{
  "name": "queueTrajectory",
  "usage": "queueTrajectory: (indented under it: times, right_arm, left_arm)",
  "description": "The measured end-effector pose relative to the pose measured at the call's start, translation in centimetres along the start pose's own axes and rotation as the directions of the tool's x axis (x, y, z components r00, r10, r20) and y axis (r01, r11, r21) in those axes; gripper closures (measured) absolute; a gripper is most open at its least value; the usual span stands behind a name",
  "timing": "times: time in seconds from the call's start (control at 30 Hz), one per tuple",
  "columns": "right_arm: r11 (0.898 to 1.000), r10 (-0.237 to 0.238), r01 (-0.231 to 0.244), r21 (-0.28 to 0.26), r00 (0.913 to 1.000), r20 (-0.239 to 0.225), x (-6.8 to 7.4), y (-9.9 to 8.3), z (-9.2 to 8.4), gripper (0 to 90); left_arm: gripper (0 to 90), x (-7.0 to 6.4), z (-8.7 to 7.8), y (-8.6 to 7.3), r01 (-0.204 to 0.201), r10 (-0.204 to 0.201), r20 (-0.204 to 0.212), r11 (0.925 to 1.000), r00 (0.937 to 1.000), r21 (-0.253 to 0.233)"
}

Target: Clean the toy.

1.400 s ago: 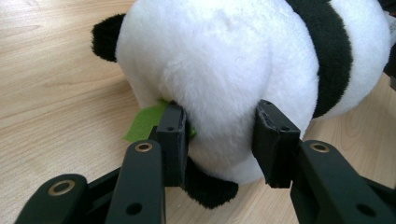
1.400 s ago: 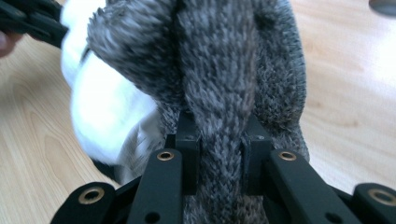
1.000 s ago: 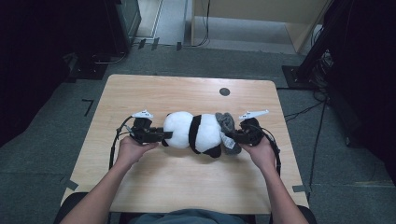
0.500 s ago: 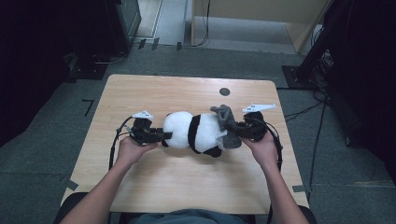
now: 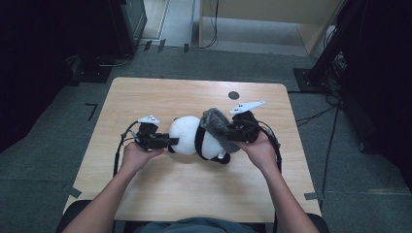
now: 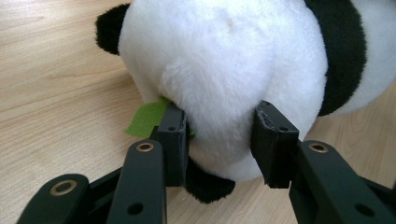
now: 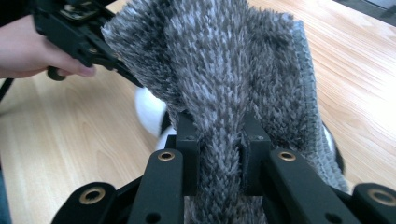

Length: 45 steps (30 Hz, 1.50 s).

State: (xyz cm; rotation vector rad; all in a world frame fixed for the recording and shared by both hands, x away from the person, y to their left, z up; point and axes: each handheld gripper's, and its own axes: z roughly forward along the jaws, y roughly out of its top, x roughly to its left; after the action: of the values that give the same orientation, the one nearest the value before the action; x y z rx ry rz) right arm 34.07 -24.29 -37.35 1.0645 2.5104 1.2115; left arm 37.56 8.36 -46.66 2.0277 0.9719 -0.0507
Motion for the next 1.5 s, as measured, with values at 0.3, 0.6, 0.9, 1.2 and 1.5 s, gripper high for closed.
queueTrajectory:
  times: [0.3, 0.6, 0.9, 1.2, 1.5]
  right_arm:
    - [0.996, -0.068, 0.07, 0.061, 0.9968, -0.041, 2.3, 2.0, 2.8, 74.6]
    - [0.988, -0.104, 0.112, 0.105, 0.991, -0.085, 4.3, 3.4, 6.4, 73.3]
    - [0.986, -0.132, 0.135, 0.095, 0.9906, -0.038, 4.6, 3.4, 9.3, 64.8]
    - [0.98, -0.175, 0.178, 0.089, 0.9838, -0.039, 4.8, 2.0, 9.5, 73.5]
    - [0.971, -0.193, 0.199, 0.132, 0.9797, -0.053, 4.9, 0.9, 8.7, 74.2]
  left_arm:
    - [60.4, 0.0, 0.0, 0.1, 0.004, -0.004, 0.001, 1.0, 1.0, -0.002]
    - [60.7, -0.1, 0.0, 0.2, 0.005, -0.005, 0.005, 0.9999, 1.0, -0.01]
    - [61.5, -0.1, -0.2, 0.2, 0.005, -0.005, 0.007, 0.9999, 1.0, -0.009]
    - [64.8, 0.0, 0.0, 0.2, 0.009, -0.009, 0.013, 0.9999, 0.9999, 0.011]
    - [68.2, 0.1, 0.0, 0.3, 0.021, -0.022, 0.019, 0.9995, 0.9996, 0.024]
